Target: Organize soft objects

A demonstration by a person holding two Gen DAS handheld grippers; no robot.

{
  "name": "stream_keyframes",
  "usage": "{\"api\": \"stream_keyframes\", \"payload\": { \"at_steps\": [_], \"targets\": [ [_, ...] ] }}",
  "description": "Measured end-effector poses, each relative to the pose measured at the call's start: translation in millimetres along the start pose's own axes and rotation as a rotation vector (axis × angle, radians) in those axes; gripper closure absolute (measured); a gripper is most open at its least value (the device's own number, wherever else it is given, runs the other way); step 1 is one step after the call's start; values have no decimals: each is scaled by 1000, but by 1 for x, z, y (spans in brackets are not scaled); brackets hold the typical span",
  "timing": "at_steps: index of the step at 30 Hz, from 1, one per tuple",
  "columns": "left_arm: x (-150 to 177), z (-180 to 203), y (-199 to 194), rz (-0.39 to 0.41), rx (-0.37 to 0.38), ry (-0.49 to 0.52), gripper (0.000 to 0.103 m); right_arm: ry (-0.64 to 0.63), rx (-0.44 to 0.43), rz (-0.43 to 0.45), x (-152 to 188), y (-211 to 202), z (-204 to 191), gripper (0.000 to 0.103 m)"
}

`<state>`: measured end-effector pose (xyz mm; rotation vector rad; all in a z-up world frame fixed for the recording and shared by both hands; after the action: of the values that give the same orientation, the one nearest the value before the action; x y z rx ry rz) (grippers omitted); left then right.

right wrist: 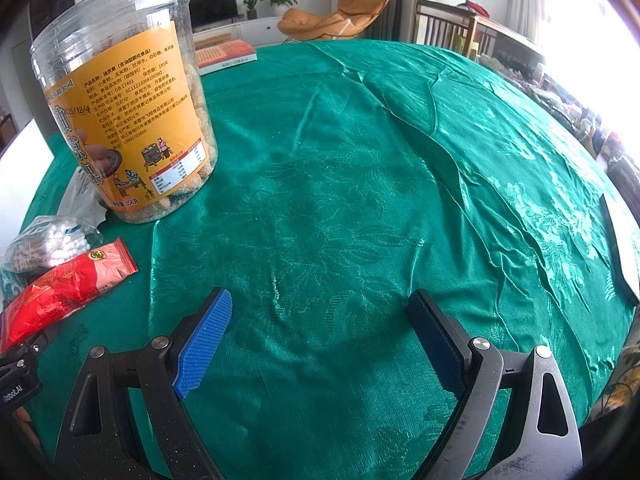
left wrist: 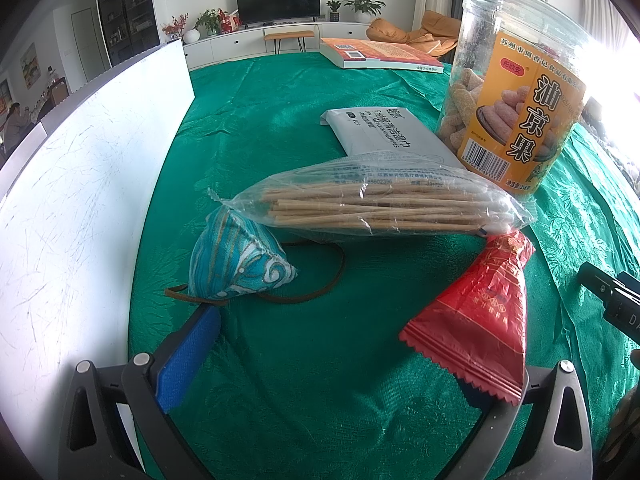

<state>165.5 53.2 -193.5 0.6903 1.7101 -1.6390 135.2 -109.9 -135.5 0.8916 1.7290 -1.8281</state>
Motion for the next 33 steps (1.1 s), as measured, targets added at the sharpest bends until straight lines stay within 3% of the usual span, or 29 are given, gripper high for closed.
{"api": "stream_keyframes", "payload": {
  "at_steps": [23, 26, 30, 33],
  "targets": [
    [0, 0, -1, 0, 0, 0, 0, 0, 0, 0, 0, 0, 0, 11],
    [2, 3, 0, -29, 7, 9, 0, 0, 0, 0, 0, 0, 0, 11],
    [4, 8, -12, -164, 80, -21, 0, 0, 0, 0, 0, 0, 0, 11],
    [-19, 6, -33, -175, 167, -108, 0, 0, 0, 0, 0, 0, 0, 11]
  ]
}}
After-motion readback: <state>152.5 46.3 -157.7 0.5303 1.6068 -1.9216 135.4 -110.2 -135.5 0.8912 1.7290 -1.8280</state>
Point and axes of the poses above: each gripper's, at about its wrist camera, not at the fingertips, and y roughly the way its jaws point, z to its right, x to its underside, the point moved 9 cm from there along y, roughly the way its jaws point, and after that the axes turned 15 degrees about z, right-handed, at the moved point
